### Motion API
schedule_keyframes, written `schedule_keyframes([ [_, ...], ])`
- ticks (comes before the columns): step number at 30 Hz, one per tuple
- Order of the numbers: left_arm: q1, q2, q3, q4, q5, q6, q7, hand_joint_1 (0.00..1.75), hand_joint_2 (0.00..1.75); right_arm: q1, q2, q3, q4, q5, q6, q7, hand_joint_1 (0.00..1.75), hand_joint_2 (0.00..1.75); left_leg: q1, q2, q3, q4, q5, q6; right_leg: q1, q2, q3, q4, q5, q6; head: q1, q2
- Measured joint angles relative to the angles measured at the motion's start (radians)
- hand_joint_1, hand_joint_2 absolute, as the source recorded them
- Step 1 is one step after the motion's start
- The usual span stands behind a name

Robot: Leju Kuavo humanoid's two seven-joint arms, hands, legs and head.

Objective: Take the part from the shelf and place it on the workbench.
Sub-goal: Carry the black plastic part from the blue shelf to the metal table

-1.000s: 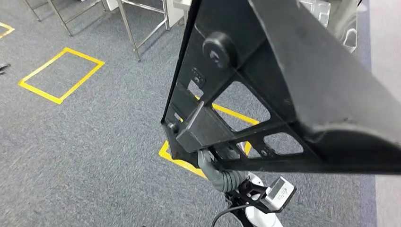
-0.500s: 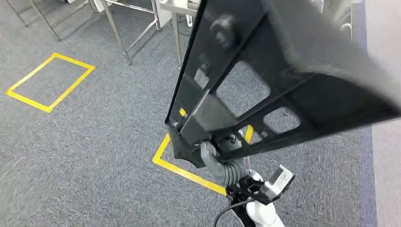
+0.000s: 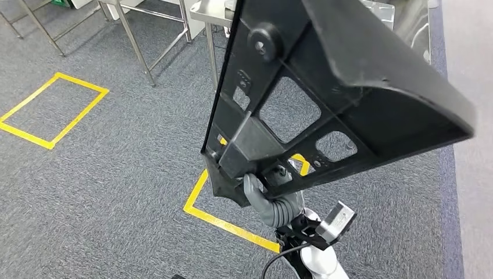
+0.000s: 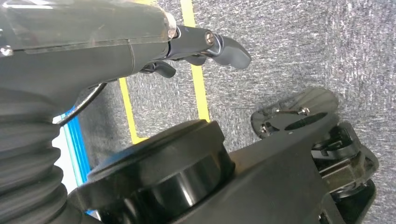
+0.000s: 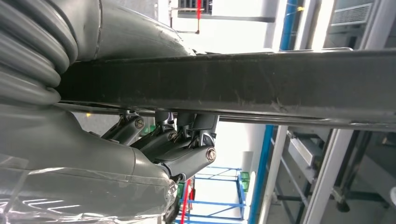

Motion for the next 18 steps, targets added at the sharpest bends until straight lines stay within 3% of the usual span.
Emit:
schedule_keyframes([
  [1, 0.0, -0.001, 0.0, 0.0, 0.0, 0.0, 0.0, 0.0, 1.75, -0.002, 0.0, 0.0, 0.0, 0.0, 0.0, 0.0, 1.73, 1.75, 0.004, 0.001, 0.008, -0.007, 0.0, 0.004, -0.001, -0.001, -0.018, 0.038, -0.02, 0.007, 0.001, 0.0],
  [3, 0.002, 0.0, 0.0, 0.0, 0.0, 0.0, 0.002, 0.0, 1.75, -0.004, 0.0, 0.0, 0.001, 0.0, 0.0, 0.0, 1.73, 1.75, 0.005, 0.003, 0.019, -0.011, -0.007, 0.009, -0.011, -0.003, -0.089, 0.163, -0.066, 0.017, 0.004, 0.0],
  [4, 0.003, 0.0, 0.0, 0.0, 0.0, 0.0, 0.002, 0.0, 1.75, -0.003, -0.001, 0.0, 0.002, 0.0, 0.0, 0.0, 1.73, 1.75, 0.006, 0.003, 0.023, -0.011, -0.011, 0.009, -0.017, -0.003, -0.125, 0.219, -0.076, 0.022, 0.004, 0.0],
  [5, 0.003, 0.0, 0.0, 0.0, 0.0, -0.001, 0.002, 0.0, 1.75, -0.003, -0.001, 0.0, 0.003, 0.0, -0.001, 0.0, 1.73, 1.75, 0.007, 0.002, 0.028, -0.011, -0.016, 0.008, -0.022, -0.004, -0.15, 0.247, -0.069, 0.027, 0.004, 0.0],
  [6, 0.004, 0.0, 0.0, 0.0, 0.0, -0.001, 0.002, 0.0, 1.75, -0.003, -0.001, 0.0, 0.003, 0.0, -0.001, 0.0, 1.73, 1.75, 0.009, 0.001, 0.035, -0.011, -0.022, 0.006, -0.027, -0.005, -0.156, 0.237, -0.042, 0.031, 0.004, 0.0],
  [7, 0.005, 0.0, 0.0, 0.0, 0.0, -0.002, 0.003, 0.0, 1.75, -0.004, -0.001, 0.0, 0.003, 0.0, -0.001, 0.0, 1.73, 1.75, 0.012, 0.0, 0.044, -0.011, -0.028, 0.002, -0.03, -0.006, -0.145, 0.193, 0.0, 0.034, 0.004, 0.0],
  [9, 0.007, 0.0, 0.0, 0.0, 0.0, -0.002, 0.003, 0.0, 1.75, -0.007, -0.001, 0.0, 0.003, 0.0, -0.001, 0.0, 1.73, 1.75, 0.015, -0.001, 0.059, -0.01, -0.043, -0.01, -0.032, -0.011, -0.094, 0.063, 0.075, 0.036, 0.004, 0.0],
  [10, 0.008, 0.0, 0.0, 0.0, -0.001, -0.002, 0.004, 0.0, 1.75, -0.009, -0.001, 0.0, 0.003, 0.0, -0.001, 0.0, 1.73, 1.75, 0.015, -0.001, 0.063, -0.01, -0.049, -0.017, -0.029, -0.014, -0.074, 0.016, 0.088, 0.033, 0.004, 0.0],
  [12, 0.008, 0.0, 0.0, 0.0, -0.001, -0.002, 0.004, 0.0, 1.75, -0.012, -0.001, 0.001, 0.003, 0.0, -0.001, 0.0, 1.73, 1.75, 0.014, 0.001, 0.068, -0.012, -0.057, -0.031, -0.021, -0.015, -0.057, -0.017, 0.079, 0.022, 0.004, 0.0],
  [15, 0.007, 0.0, 0.0, 0.0, -0.003, -0.002, 0.004, 0.0, 1.75, -0.013, -0.001, 0.002, 0.003, -0.001, -0.002, 0.0, 1.73, 1.75, 0.017, 0.005, 0.075, 0.001, -0.074, -0.046, -0.024, -0.011, -0.04, -0.031, 0.069, -0.001, 0.003, 0.0],
  [16, 0.006, 0.0, 0.0, 0.0, -0.003, -0.002, 0.003, 0.0, 1.75, -0.015, 0.0, 0.002, 0.003, -0.001, -0.002, 0.0, 1.73, 1.75, 0.017, 0.005, 0.06, 0.039, -0.093, -0.048, -0.025, -0.011, -0.031, -0.035, 0.066, -0.008, 0.002, 0.0],
  [18, 0.001, 0.0, 0.0, 0.0, -0.001, -0.002, 0.0, 0.0, 1.75, -0.016, 0.0, 0.003, 0.003, -0.001, -0.001, 0.0, 1.73, 1.75, 0.017, 0.003, -0.009, 0.172, -0.145, -0.048, -0.022, -0.012, -0.017, -0.037, 0.055, -0.019, 0.001, 0.0],
])
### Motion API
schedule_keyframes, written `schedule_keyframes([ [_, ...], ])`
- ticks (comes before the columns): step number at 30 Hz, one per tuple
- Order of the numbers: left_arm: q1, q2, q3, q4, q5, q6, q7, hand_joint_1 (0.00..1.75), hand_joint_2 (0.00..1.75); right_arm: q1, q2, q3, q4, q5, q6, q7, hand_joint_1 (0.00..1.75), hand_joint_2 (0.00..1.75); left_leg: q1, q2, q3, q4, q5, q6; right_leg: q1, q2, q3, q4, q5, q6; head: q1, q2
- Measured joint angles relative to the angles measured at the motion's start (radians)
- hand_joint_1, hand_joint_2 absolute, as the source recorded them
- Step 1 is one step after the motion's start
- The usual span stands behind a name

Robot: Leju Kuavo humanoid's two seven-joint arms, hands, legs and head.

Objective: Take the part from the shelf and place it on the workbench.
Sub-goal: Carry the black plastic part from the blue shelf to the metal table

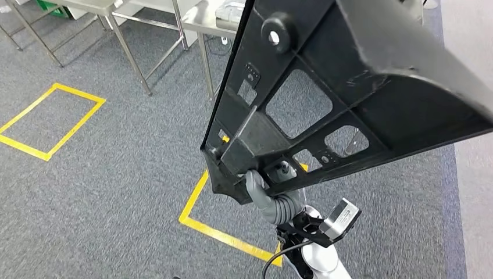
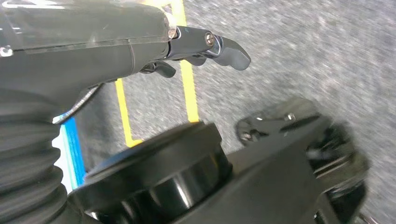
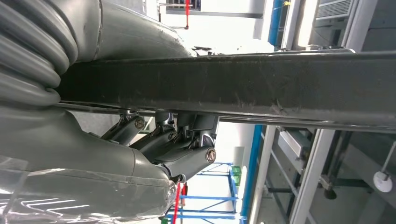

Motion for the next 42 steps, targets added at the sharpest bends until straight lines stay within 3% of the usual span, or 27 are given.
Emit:
schedule_keyframes([
  [1, -0.004, 0.0, 0.0, 0.0, 0.001, 0.0, -0.002, 0.0, 1.75, 0.0, 0.0, 0.0, 0.0, 0.0, 0.0, 0.0, 1.73, 1.75, -0.001, 0.0, -0.039, 0.067, -0.018, 0.0, 0.003, 0.0, 0.006, 0.0, -0.006, -0.003, 0.0, 0.0],
  [2, -0.008, 0.001, 0.001, 0.0, 0.002, 0.0, -0.003, 0.0, 1.75, 0.001, 0.0, 0.0, 0.001, 0.0, 0.0, 0.0, 1.73, 1.75, -0.001, 0.0, -0.067, 0.108, -0.018, 0.001, 0.005, 0.0, 0.014, 0.0, -0.013, -0.005, 0.0, 0.0],
  [3, -0.011, 0.001, 0.001, 0.0, 0.003, -0.001, -0.004, 0.0, 1.75, 0.001, 0.0, 0.001, 0.002, 0.0, 0.0, 0.0, 1.73, 1.75, -0.002, 0.0, -0.077, 0.111, 0.003, 0.003, 0.008, 0.001, 0.023, 0.0, -0.021, -0.005, 0.0, 0.0],
  [5, -0.008, 0.001, 0.001, 0.0, 0.002, -0.001, -0.003, 0.0, 1.75, 0.001, 0.0, 0.002, 0.002, 0.0, 0.0, 0.001, 1.73, 1.75, -0.004, 0.0, -0.048, 0.009, 0.092, 0.011, 0.01, 0.006, 0.048, 0.0, -0.039, -0.003, 0.0, 0.0],
  [7, -0.002, 0.002, 0.001, 0.0, 0.001, -0.001, -0.002, 0.0, 1.75, -0.001, 0.001, 0.004, 0.003, 0.0, 0.0, 0.002, 1.73, 1.75, -0.011, -0.001, -0.006, -0.101, 0.142, 0.023, 0.013, 0.009, 0.064, 0.001, -0.053, 0.006, 0.0, 0.0],
  [9, 0.001, 0.002, 0.002, 0.0, 0.001, -0.001, -0.001, 0.0, 1.75, -0.004, 0.001, 0.007, 0.003, -0.001, -0.002, 0.003, 1.73, 1.75, -0.018, -0.002, 0.015, -0.145, 0.129, 0.033, 0.015, 0.01, 0.065, 0.0, -0.057, 0.018, 0.001, 0.0],
  [12, 0.002, 0.002, 0.002, 0.0, 0.001, -0.002, -0.001, 0.0, 1.75, -0.008, 0.001, 0.009, 0.003, -0.003, -0.004, 0.005, 1.73, 1.75, -0.013, -0.008, 0.041, -0.18, 0.118, 0.049, 0.012, 0.007, 0.061, 0.018, -0.058, 0.034, 0.001, 0.0],
  [14, 0.005, 0.002, 0.002, 0.0, 0.0, -0.002, -0.001, 0.0, 1.75, -0.013, 0.001, 0.01, 0.003, -0.003, -0.004, 0.005, 1.73, 1.75, -0.01, -0.009, 0.065, -0.194, 0.112, 0.058, 0.009, 0.006, 0.014, 0.099, -0.081, 0.043, 0.003, 0.0],
  [17, 0.009, 0.002, 0.002, 0.0, 0.0, -0.002, 0.0, 0.0, 1.75, -0.013, 0.0, 0.01, 0.003, -0.003, -0.004, 0.006, 1.73, 1.75, -0.01, -0.01, 0.091, -0.199, 0.092, 0.062, 0.006, 0.006, -0.116, 0.264, -0.123, 0.053, 0.004, 0.0],
  [18, 0.011, 0.002, 0.002, 0.0, 0.0, -0.002, 0.0, 0.0, 1.75, -0.013, -0.001, 0.01, 0.003, -0.003, -0.004, 0.006, 1.73, 1.75, -0.01, -0.011, 0.102, -0.199, 0.083, 0.061, 0.004, 0.006, -0.14, 0.273, -0.113, 0.054, 0.004, 0.0],
  [19, 0.014, 0.002, 0.002, 0.0, -0.001, -0.001, 0.0, 0.0, 1.75, -0.013, -0.001, 0.011, 0.003, -0.003, -0.004, 0.006, 1.73, 1.75, -0.01, -0.012, 0.117, -0.199, 0.072, 0.06, 0.003, 0.006, -0.148, 0.249, -0.085, 0.053, 0.004, 0.0],
  [21, 0.018, 0.003, 0.002, 0.0, -0.004, -0.001, 0.001, 0.0, 1.75, -0.013, -0.001, 0.011, 0.003, -0.003, -0.004, 0.006, 1.73, 1.75, -0.01, -0.014, 0.148, -0.2, 0.047, 0.055, 0.004, 0.004, -0.128, 0.127, 0.015, 0.045, 0.004, 0.0],
  [23, 0.021, 0.003, 0.002, 0.0, -0.006, -0.001, 0.002, 0.0, 1.75, -0.013, -0.002, 0.012, 0.003, -0.003, -0.004, 0.007, 1.73, 1.75, -0.01, -0.014, 0.168, -0.203, 0.025, 0.045, 0.013, 0.0, -0.108, 0.04, 0.072, 0.032, 0.001, 0.0],
  [25, 0.021, 0.004, 0.002, 0.0, -0.006, -0.001, 0.002, 0.0, 1.75, -0.013, -0.002, 0.013, 0.001, -0.003, -0.005, 0.01, 1.73, 1.75, -0.01, -0.012, 0.185, -0.207, 0.016, 0.033, 0.022, -0.002, -0.099, 0.025, 0.063, 0.018, -0.002, 0.0],
  [27, 0.019, 0.005, 0.002, 0.0, -0.007, 0.0, 0.002, 0.0, 1.75, -0.015, 0.0, 0.015, -0.002, -0.003, -0.005, 0.012, 1.73, 1.75, -0.01, -0.01, 0.191, -0.182, 0.021, 0.024, 0.017, 0.001, -0.072, 0.01, 0.053, 0.003, -0.003, 0.0],
  [28, 0.018, 0.006, 0.002, 0.0, -0.007, 0.0, 0.002, 0.0, 1.75, -0.018, 0.001, 0.015, -0.004, -0.004, -0.006, 0.012, 1.73, 1.75, -0.01, -0.01, 0.173, -0.141, 0.027, 0.021, 0.014, 0.001, -0.055, 0.004, 0.046, -0.003, -0.005, 0.0],
  [30, 0.015, 0.008, 0.002, 0.0, -0.007, 0.0, 0.001, 0.0, 1.75, -0.02, 0.002, 0.017, -0.005, -0.004, -0.005, 0.012, 1.73, 1.75, -0.009, -0.011, 0.098, -0.014, 0.015, 0.015, 0.011, 0.002, -0.026, -0.003, 0.029, -0.01, -0.008, 0.0],
  [32, 0.01, 0.011, 0.003, 0.0, -0.005, -0.001, -0.002, 0.0, 1.75, -0.019, 0.002, 0.018, -0.005, -0.004, -0.005, 0.013, 1.73, 1.75, -0.01, -0.011, 0.011, 0.085, -0.047, 0.009, 0.011, 0.003, -0.001, -0.004, 0.006, -0.012, -0.009, 0.0],
  [33, 0.007, 0.013, 0.003, 0.0, -0.005, -0.001, -0.003, 0.0, 1.75, -0.017, 0.002, 0.018, -0.005, -0.004, -0.005, 0.014, 1.73, 1.75, -0.011, -0.011, -0.016, 0.096, -0.073, 0.008, 0.011, 0.004, 0.015, -0.004, -0.006, -0.011, -0.009, 0.0],
  [34, 0.005, 0.015, 0.004, 0.0, -0.004, -0.002, -0.005, 0.0, 1.75, -0.017, 0.002, 0.018, -0.005, -0.004, -0.005, 0.014, 1.73, 1.75, -0.012, -0.011, -0.029, 0.079, -0.079, 0.009, 0.011, 0.006, 0.033, -0.004, -0.02, -0.01, -0.009, 0.0],
  [35, 0.003, 0.015, 0.004, 0.0, -0.004, -0.002, -0.005, 0.0, 1.75, -0.017, 0.002, 0.018, -0.005, -0.004, -0.005, 0.013, 1.73, 1.75, -0.012, -0.011, -0.032, 0.037, -0.054, 0.011, 0.011, 0.007, 0.052, -0.004, -0.034, -0.009, -0.009, 0.0],
  [37, 0.005, 0.016, 0.004, 0.0, -0.004, -0.002, -0.005, 0.0, 1.75, -0.016, 0.002, 0.018, -0.005, -0.004, -0.005, 0.013, 1.73, 1.75, -0.014, -0.01, -0.03, -0.074, 0.064, 0.018, 0.012, 0.008, 0.081, -0.001, -0.06, -0.002, -0.008, 0.0],
  [39, 0.006, 0.016, 0.005, 0.0, -0.003, -0.002, -0.006, 0.0, 1.75, -0.016, 0.002, 0.018, -0.004, -0.004, -0.005, 0.013, 1.73, 1.75, -0.019, -0.009, -0.03, -0.137, 0.144, 0.031, 0.013, 0.009, 0.09, 0.0, -0.078, 0.01, -0.007, 0.0],
  [42, 0.003, 0.015, 0.005, 0.0, -0.003, -0.002, -0.006, 0.0, 1.75, -0.016, 0.002, 0.019, -0.003, -0.004, -0.004, 0.017, 1.73, 1.75, -0.023, -0.011, -0.028, -0.149, 0.148, 0.049, 0.014, 0.009, 0.092, 0.002, -0.082, 0.023, -0.007, 0.0],
])
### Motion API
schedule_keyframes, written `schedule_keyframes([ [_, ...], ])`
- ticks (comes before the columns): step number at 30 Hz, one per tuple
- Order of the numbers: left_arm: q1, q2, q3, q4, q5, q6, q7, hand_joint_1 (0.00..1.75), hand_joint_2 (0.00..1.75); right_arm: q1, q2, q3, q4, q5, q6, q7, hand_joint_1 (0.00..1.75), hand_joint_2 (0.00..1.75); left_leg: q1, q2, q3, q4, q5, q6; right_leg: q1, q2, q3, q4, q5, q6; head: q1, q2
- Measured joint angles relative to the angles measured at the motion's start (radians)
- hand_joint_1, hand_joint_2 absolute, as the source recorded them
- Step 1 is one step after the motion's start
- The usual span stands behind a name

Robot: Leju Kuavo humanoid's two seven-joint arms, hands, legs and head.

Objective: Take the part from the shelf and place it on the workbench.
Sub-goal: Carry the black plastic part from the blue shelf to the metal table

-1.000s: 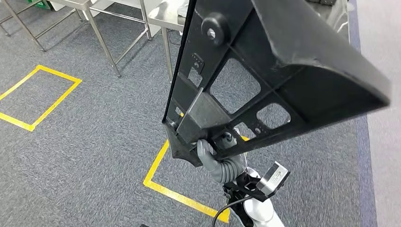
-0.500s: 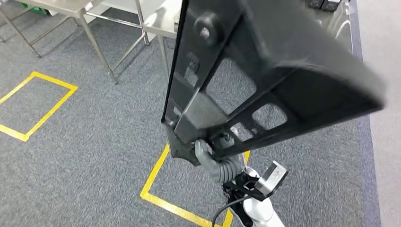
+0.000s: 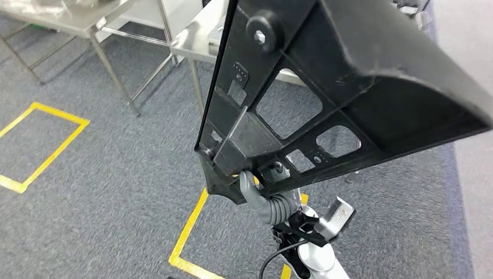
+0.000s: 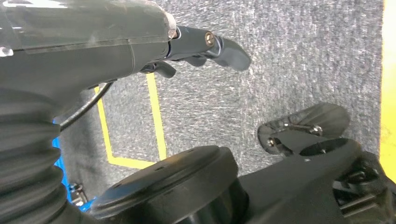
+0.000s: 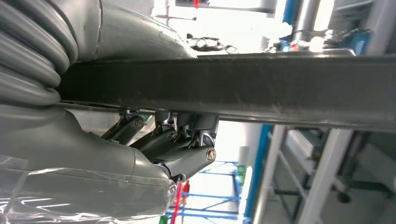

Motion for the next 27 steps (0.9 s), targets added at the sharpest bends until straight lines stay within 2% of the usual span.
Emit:
schedule_keyframes([
  [4, 0.001, 0.0, 0.0, 0.0, -0.002, 0.0, 0.001, 0.0, 1.75, -0.001, 0.0, 0.0, 0.0, 0.0, 0.0, -0.001, 1.73, 1.75, 0.002, -0.002, 0.013, -0.007, -0.003, 0.006, -0.001, -0.001, 0.002, 0.011, 0.003, 0.005, 0.0, 0.0],
  [5, 0.004, -0.001, 0.0, 0.0, -0.002, 0.0, 0.001, 0.0, 1.75, -0.002, 0.0, 0.0, 0.0, 0.001, 0.0, -0.002, 1.73, 1.75, 0.004, -0.002, 0.029, -0.014, -0.01, 0.012, -0.003, -0.001, -0.034, 0.069, -0.009, 0.011, 0.001, 0.0],
  [7, 0.011, -0.002, 0.0, 0.0, -0.004, 0.0, 0.003, 0.0, 1.75, -0.004, -0.002, 0.0, 0.0, 0.0, 0.0, -0.003, 1.73, 1.75, 0.007, -0.004, 0.072, -0.027, -0.035, 0.019, -0.008, -0.003, -0.147, 0.206, -0.052, 0.023, 0.002, 0.0],
  [8, 0.014, -0.003, 0.0, 0.0, -0.004, 0.0, 0.004, 0.0, 1.75, -0.004, -0.003, 0.0, 0.0, -0.001, 0.0, -0.004, 1.73, 1.75, 0.007, -0.005, 0.094, -0.03, -0.052, 0.021, -0.01, -0.003, -0.202, 0.25, -0.063, 0.027, 0.003, 0.0],
  [9, 0.017, -0.003, 0.0, 0.0, -0.005, 0.0, 0.005, 0.0, 1.75, -0.004, -0.003, 0.0, 0.0, -0.002, 0.0, -0.004, 1.73, 1.75, 0.007, -0.006, 0.114, -0.03, -0.068, 0.019, -0.011, -0.003, -0.22, 0.228, -0.047, 0.025, 0.003, 0.0],
  [12, 0.022, -0.004, 0.0, 0.0, -0.006, 0.0, 0.007, 0.0, 1.75, -0.004, -0.005, 0.0, 0.001, -0.005, 0.001, -0.005, 1.73, 1.75, 0.006, -0.007, 0.156, -0.033, -0.105, 0.01, -0.005, -0.005, -0.207, 0.069, 0.107, 0.009, 0.002, 0.0],
  [13, 0.023, -0.004, 0.0, 0.001, -0.006, 0.001, 0.008, 0.0, 1.75, -0.004, -0.007, 0.001, 0.002, -0.006, 0.001, -0.005, 1.73, 1.75, 0.006, -0.007, 0.163, -0.036, -0.114, 0.005, 0.0, -0.006, -0.205, 0.041, 0.141, 0.003, 0.0, 0.0],
  [14, 0.023, -0.005, 0.0, 0.001, -0.007, 0.001, 0.008, 0.0, 1.75, -0.003, -0.008, 0.001, 0.003, -0.006, 0.001, -0.005, 1.73, 1.75, 0.007, -0.006, 0.169, -0.036, -0.119, -0.001, 0.004, -0.006, -0.204, 0.028, 0.152, -0.003, -0.002, 0.0],
  [16, 0.021, -0.005, 0.0, 0.001, -0.007, 0.002, 0.008, 0.0, 1.75, -0.005, -0.008, 0.002, 0.003, -0.007, 0.001, -0.006, 1.73, 1.75, 0.007, -0.004, 0.185, -0.032, -0.123, -0.014, 0.005, -0.003, -0.188, 0.02, 0.144, -0.016, -0.005, 0.0],
  [18, 0.018, -0.005, 0.0, 0.001, -0.009, 0.003, 0.009, 0.0, 1.75, -0.011, -0.008, 0.003, 0.002, -0.01, 0.0, -0.009, 1.73, 1.75, 0.008, -0.003, 0.179, 0.01, -0.128, -0.02, 0.002, -0.001, -0.157, 0.01, 0.126, -0.029, -0.007, 0.0],
  [19, 0.016, -0.005, 0.0, 0.001, -0.01, 0.003, 0.01, 0.0, 1.75, -0.014, -0.008, 0.004, 0.002, -0.012, 0.0, -0.011, 1.73, 1.75, 0.009, -0.002, 0.152, 0.06, -0.141, -0.023, 0.001, -0.001, -0.142, 0.007, 0.118, -0.034, -0.007, 0.0],
  [21, 0.011, -0.003, 0.0, 0.001, -0.007, 0.003, 0.007, 0.0, 1.75, -0.016, -0.008, 0.005, 0.003, -0.015, 0.0, -0.015, 1.73, 1.75, 0.008, -0.002, 0.071, 0.18, -0.185, -0.028, 0.003, -0.002, -0.118, 0.006, 0.097, -0.039, -0.009, 0.0],
  [22, 0.008, -0.002, 0.0, 0.001, -0.006, 0.003, 0.006, 0.0, 1.75, -0.016, -0.009, 0.006, 0.005, -0.017, -0.001, -0.016, 1.73, 1.75, 0.008, -0.002, 0.031, 0.226, -0.209, -0.03, 0.004, -0.002, -0.104, 0.006, 0.085, -0.04, -0.008, 0.0],
  [23, 0.004, 0.0, 0.0, 0.001, -0.004, 0.003, 0.004, 0.0, 1.75, -0.016, -0.009, 0.007, 0.006, -0.019, -0.002, -0.017, 1.73, 1.75, 0.007, -0.002, 0.008, 0.237, -0.22, -0.029, 0.005, -0.002, -0.088, 0.006, 0.072, -0.04, -0.008, 0.0],
  [24, 0.002, 0.0, 0.0, 0.001, -0.004, 0.003, 0.002, 0.0, 1.75, -0.016, -0.009, 0.007, 0.008, -0.021, -0.004, -0.018, 1.73, 1.75, 0.006, -0.002, -0.001, 0.218, -0.209, -0.027, 0.005, -0.001, -0.07, 0.006, 0.059, -0.04, -0.009, 0.0],
  [25, 0.002, 0.001, 0.0, 0.001, -0.005, 0.003, 0.002, 0.0, 1.75, -0.016, -0.009, 0.008, 0.009, -0.023, -0.006, -0.019, 1.73, 1.75, 0.004, -0.002, 0.0, 0.171, -0.171, -0.023, 0.006, 0.0, -0.051, 0.006, 0.045, -0.039, -0.008, 0.0],
  [26, 0.003, 0.001, 0.0, 0.001, -0.005, 0.003, 0.001, 0.0, 1.75, -0.015, -0.009, 0.009, 0.01, -0.025, -0.008, -0.02, 1.73, 1.75, 0.003, -0.001, 0.004, 0.11, -0.109, -0.019, 0.006, 0.001, -0.036, 0.006, 0.032, -0.037, -0.008, 0.0],
  [27, 0.004, 0.001, 0.0, 0.001, -0.006, 0.003, 0.001, 0.0, 1.75, -0.014, -0.01, 0.009, 0.012, -0.027, -0.009, -0.022, 1.73, 1.75, -0.001, -0.001, 0.006, 0.061, -0.061, -0.015, 0.006, 0.002, -0.023, 0.006, 0.021, -0.034, -0.007, 0.0],
])
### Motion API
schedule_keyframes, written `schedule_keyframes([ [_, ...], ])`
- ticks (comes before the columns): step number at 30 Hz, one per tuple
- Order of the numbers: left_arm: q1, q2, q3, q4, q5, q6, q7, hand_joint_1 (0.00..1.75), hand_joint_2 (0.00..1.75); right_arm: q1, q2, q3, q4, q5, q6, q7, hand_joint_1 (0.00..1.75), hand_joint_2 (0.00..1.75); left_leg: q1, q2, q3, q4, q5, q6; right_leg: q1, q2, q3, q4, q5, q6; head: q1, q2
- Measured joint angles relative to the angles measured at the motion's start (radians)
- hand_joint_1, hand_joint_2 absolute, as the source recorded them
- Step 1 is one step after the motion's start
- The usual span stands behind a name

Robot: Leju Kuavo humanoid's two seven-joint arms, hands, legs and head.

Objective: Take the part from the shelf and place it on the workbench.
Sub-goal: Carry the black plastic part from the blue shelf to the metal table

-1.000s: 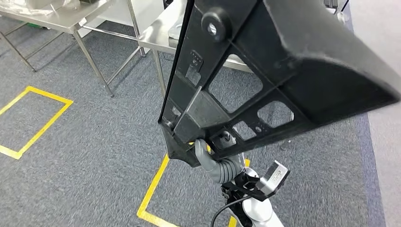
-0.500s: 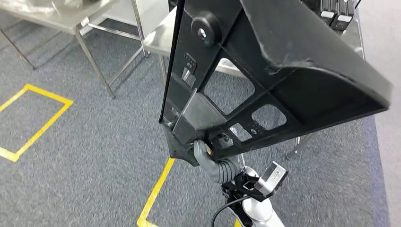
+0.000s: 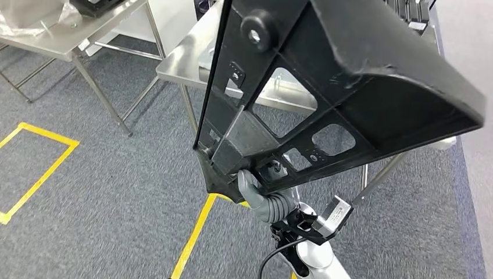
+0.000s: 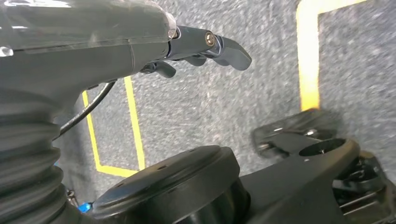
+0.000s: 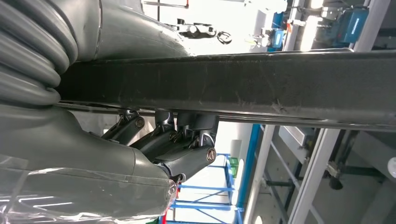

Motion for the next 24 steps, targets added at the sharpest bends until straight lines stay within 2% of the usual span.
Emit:
schedule_keyframes([
  [1, 0.001, 0.0, 0.0, 0.0, 0.0, 0.0, 0.0, 0.0, 1.75, 0.001, -0.001, 0.001, 0.002, -0.001, -0.001, -0.002, 1.73, 1.75, -0.004, 0.001, 0.002, -0.034, 0.037, 0.006, 0.0, 0.001, 0.007, 0.0, -0.009, 0.005, 0.0, 0.0],
  [2, 0.001, 0.0, 0.0, 0.0, 0.0, 0.0, -0.001, 0.0, 1.75, 0.002, -0.003, 0.002, 0.003, -0.001, -0.002, -0.003, 1.73, 1.75, -0.007, 0.001, 0.001, -0.051, 0.054, 0.011, 0.0, 0.001, 0.011, 0.0, -0.016, 0.012, 0.0, 0.0],
  [5, 0.0, -0.001, 0.001, 0.0, -0.005, 0.0, 0.0, 0.0, 1.75, 0.001, -0.006, 0.004, 0.003, -0.001, -0.003, -0.005, 1.73, 1.75, -0.004, -0.001, 0.027, -0.073, 0.047, 0.028, 0.001, 0.0, 0.017, 0.013, -0.021, 0.028, 0.0, 0.0],
  [6, 0.001, -0.002, 0.001, 0.0, -0.007, 0.0, 0.002, 0.0, 1.75, -0.001, -0.007, 0.004, 0.002, -0.001, -0.004, -0.005, 1.73, 1.75, -0.001, -0.002, 0.042, -0.084, 0.046, 0.033, 0.001, -0.001, 0.004, 0.04, -0.021, 0.032, 0.001, 0.0],
  [7, 0.003, -0.003, 0.001, 0.0, -0.008, 0.0, 0.003, 0.0, 1.75, -0.003, -0.007, 0.004, 0.0, -0.001, -0.004, -0.006, 1.73, 1.75, 0.002, -0.001, 0.058, -0.095, 0.043, 0.036, -0.001, -0.002, -0.021, 0.085, -0.027, 0.038, 0.002, 0.0],
  [9, 0.006, -0.003, 0.001, 0.0, -0.009, 0.0, 0.006, 0.0, 1.75, -0.003, -0.008, 0.004, 0.0, -0.001, -0.004, -0.006, 1.73, 1.75, 0.004, -0.001, 0.081, -0.108, 0.033, 0.04, -0.009, -0.003, -0.105, 0.202, -0.061, 0.049, 0.004, 0.0],
  [10, 0.008, -0.003, 0.001, 0.0, -0.009, 0.0, 0.007, 0.0, 1.75, -0.003, -0.009, 0.004, 0.0, 0.0, -0.004, -0.005, 1.73, 1.75, 0.005, -0.002, 0.091, -0.111, 0.025, 0.039, -0.013, -0.004, -0.147, 0.245, -0.081, 0.054, 0.004, 0.0],
  [11, 0.01, -0.003, 0.001, 0.0, -0.009, 0.0, 0.008, 0.0, 1.75, -0.002, -0.01, 0.004, 0.0, 0.0, -0.004, -0.005, 1.73, 1.75, 0.007, -0.003, 0.104, -0.112, 0.014, 0.037, -0.017, -0.004, -0.179, 0.264, -0.089, 0.059, 0.004, 0.0],
  [12, 0.012, -0.003, 0.001, 0.0, -0.01, 0.0, 0.008, 0.0, 1.75, -0.002, -0.01, 0.004, 0.0, 0.0, -0.004, -0.005, 1.73, 1.75, 0.009, -0.005, 0.119, -0.112, 0.002, 0.034, -0.02, -0.004, -0.195, 0.25, -0.077, 0.063, 0.004, 0.0],
  [13, 0.014, -0.004, 0.001, 0.0, -0.01, 0.0, 0.009, 0.0, 1.75, -0.002, -0.011, 0.004, -0.001, 0.0, -0.004, -0.005, 1.73, 1.75, 0.011, -0.006, 0.138, -0.112, -0.011, 0.031, -0.024, -0.005, -0.197, 0.209, -0.041, 0.066, 0.004, 0.0],
  [14, 0.016, -0.004, 0.001, 0.0, -0.011, 0.0, 0.01, 0.0, 1.75, -0.002, -0.012, 0.004, -0.001, 0.0, -0.004, -0.005, 1.73, 1.75, 0.012, -0.007, 0.154, -0.112, -0.025, 0.026, -0.026, -0.006, -0.191, 0.148, 0.018, 0.067, 0.005, 0.0],
  [15, 0.017, -0.004, 0.001, 0.0, -0.013, 0.0, 0.011, 0.0, 1.75, -0.001, -0.013, 0.004, -0.001, 0.0, -0.004, -0.005, 1.73, 1.75, 0.013, -0.007, 0.169, -0.109, -0.04, 0.02, -0.026, -0.009, -0.185, 0.091, 0.073, 0.066, 0.004, 0.0],
  [16, 0.018, -0.004, 0.0, 0.0, -0.014, 0.0, 0.012, 0.0, 1.75, 0.0, -0.014, 0.004, -0.001, 0.0, -0.004, -0.005, 1.73, 1.75, 0.012, -0.007, 0.179, -0.108, -0.054, 0.014, -0.024, -0.01, -0.18, 0.051, 0.111, 0.06, 0.004, 0.0],
  [17, 0.018, -0.004, 0.0, 0.0, -0.015, 0.0, 0.013, 0.0, 1.75, 0.001, -0.016, 0.004, -0.002, 0.0, -0.004, -0.004, 1.73, 1.75, 0.012, -0.006, 0.187, -0.11, -0.065, 0.006, -0.021, -0.011, -0.177, 0.031, 0.132, 0.053, 0.004, 0.0],
  [19, 0.016, -0.003, 0.0, 0.0, -0.016, 0.0, 0.014, 0.0, 1.75, 0.0, -0.016, 0.005, -0.005, 0.0, -0.004, -0.003, 1.73, 1.75, 0.012, -0.005, 0.201, -0.106, -0.071, -0.008, -0.016, -0.006, -0.166, 0.026, 0.122, 0.033, 0.004, 0.0],
  [21, 0.014, -0.003, -0.001, 0.0, -0.017, 0.0, 0.014, 0.0, 1.75, -0.003, -0.014, 0.005, -0.01, 0.0, -0.004, -0.003, 1.73, 1.75, 0.014, -0.003, 0.195, -0.06, -0.068, -0.015, -0.018, -0.004, -0.143, 0.017, 0.111, 0.015, 0.003, 0.0],
  [22, 0.012, -0.003, -0.001, 0.0, -0.017, 0.0, 0.014, 0.0, 1.75, -0.004, -0.014, 0.005, -0.012, 0.0, -0.004, -0.004, 1.73, 1.75, 0.015, -0.003, 0.171, -0.013, -0.076, -0.018, -0.018, -0.005, -0.131, 0.015, 0.105, 0.008, 0.002, 0.0],
  [24, 0.008, -0.002, 0.0, 0.0, -0.015, 0.0, 0.013, 0.0, 1.75, -0.004, -0.014, 0.005, -0.013, 0.0, -0.003, -0.004, 1.73, 1.75, 0.014, -0.002, 0.091, 0.112, -0.119, -0.021, -0.016, -0.005, -0.112, 0.012, 0.089, 0.0, 0.0, 0.0],
])
